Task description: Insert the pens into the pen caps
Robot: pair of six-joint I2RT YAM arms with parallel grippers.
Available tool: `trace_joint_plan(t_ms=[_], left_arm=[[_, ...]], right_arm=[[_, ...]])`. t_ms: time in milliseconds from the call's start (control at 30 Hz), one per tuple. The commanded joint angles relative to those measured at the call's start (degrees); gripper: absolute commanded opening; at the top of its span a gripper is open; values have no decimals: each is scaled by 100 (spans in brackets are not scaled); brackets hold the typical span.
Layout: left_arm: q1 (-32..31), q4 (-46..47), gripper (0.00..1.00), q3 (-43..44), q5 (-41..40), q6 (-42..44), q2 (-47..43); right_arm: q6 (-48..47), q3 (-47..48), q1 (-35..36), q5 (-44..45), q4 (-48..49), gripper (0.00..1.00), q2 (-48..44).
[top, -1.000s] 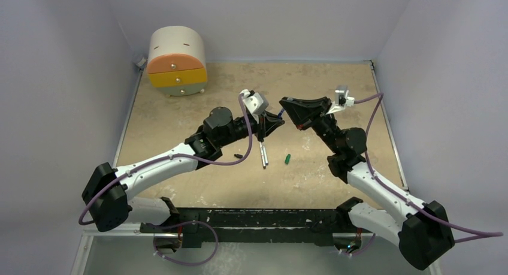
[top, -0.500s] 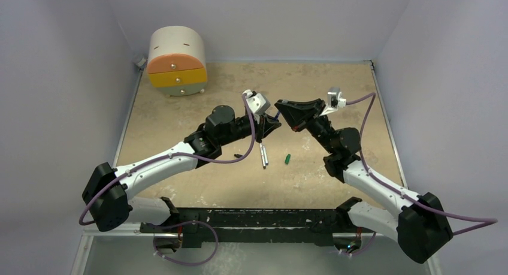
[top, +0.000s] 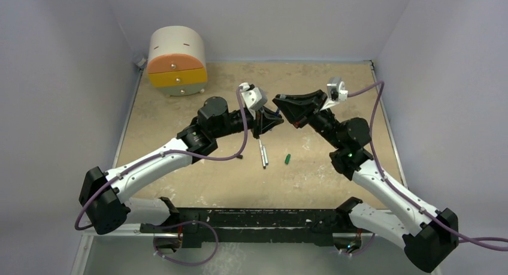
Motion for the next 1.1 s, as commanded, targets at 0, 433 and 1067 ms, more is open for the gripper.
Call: trace_joint_plan(t_ms=[0, 433, 1067], left_arm=[[-82, 706, 0, 374, 643, 136, -109], [-82, 304, 0, 324, 884, 322, 1], [-72, 295, 0, 195, 314, 224, 29]], right_arm=[[-169, 318, 295, -885, -1136, 19, 229], [-266, 673, 289, -684, -1153, 51, -68], [-379, 634, 281, -79, -1778, 54, -1020]])
